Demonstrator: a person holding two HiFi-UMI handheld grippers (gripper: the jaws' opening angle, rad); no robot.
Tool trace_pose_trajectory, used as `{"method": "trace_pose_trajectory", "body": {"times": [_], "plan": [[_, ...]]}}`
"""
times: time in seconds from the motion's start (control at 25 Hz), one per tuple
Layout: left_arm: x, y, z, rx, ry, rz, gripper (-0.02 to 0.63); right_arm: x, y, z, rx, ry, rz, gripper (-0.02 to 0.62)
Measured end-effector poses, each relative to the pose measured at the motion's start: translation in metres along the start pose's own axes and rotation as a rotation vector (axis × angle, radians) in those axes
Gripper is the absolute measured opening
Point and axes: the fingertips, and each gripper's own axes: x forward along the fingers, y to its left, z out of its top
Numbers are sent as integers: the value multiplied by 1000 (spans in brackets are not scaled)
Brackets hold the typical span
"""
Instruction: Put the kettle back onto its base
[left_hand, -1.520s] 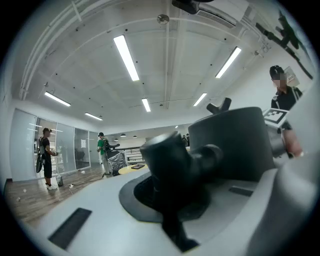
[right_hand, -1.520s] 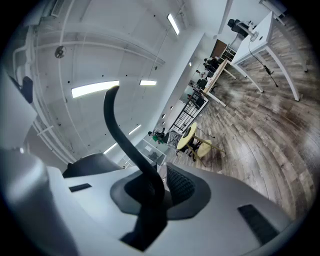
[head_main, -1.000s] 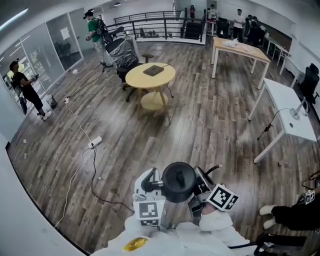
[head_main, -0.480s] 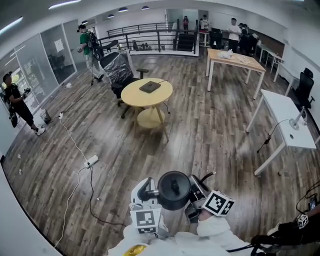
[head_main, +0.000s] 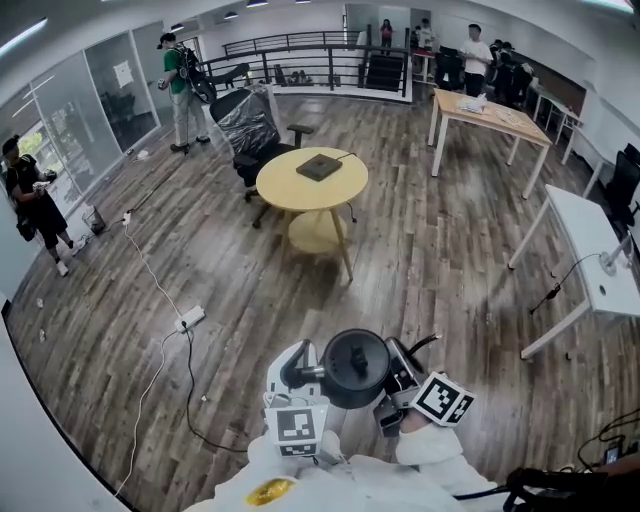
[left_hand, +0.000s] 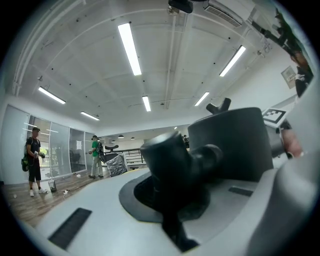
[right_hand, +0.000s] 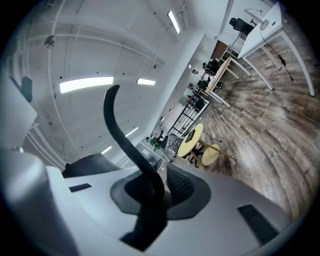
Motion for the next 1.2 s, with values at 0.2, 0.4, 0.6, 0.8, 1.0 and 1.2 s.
{"method": "trace_pose_trajectory", "body": {"times": [0.2,0.4,0.6,0.8,1.0,1.2], "plan": [[29,37,-2,-1,-3,-5,-2,48,8,-1,-8,-3,4,64],[48,61,-2,1,-6,-9,-2,77,13,-1,-7,-10,2,64],[61,74,-8,-8,-2,-9,-2,95,9,-3,-11,-4,-21,64],[74,88,-12,-13,1,-7,-2,116,10,-4,-13,0,-12,64],[85,102,-14,-12,4,6,-2,136,11,-5,-12,12,-4,64],[104,115,-16,-6,6,25,-2,160,5,-1,-10,25,-5,64]]}}
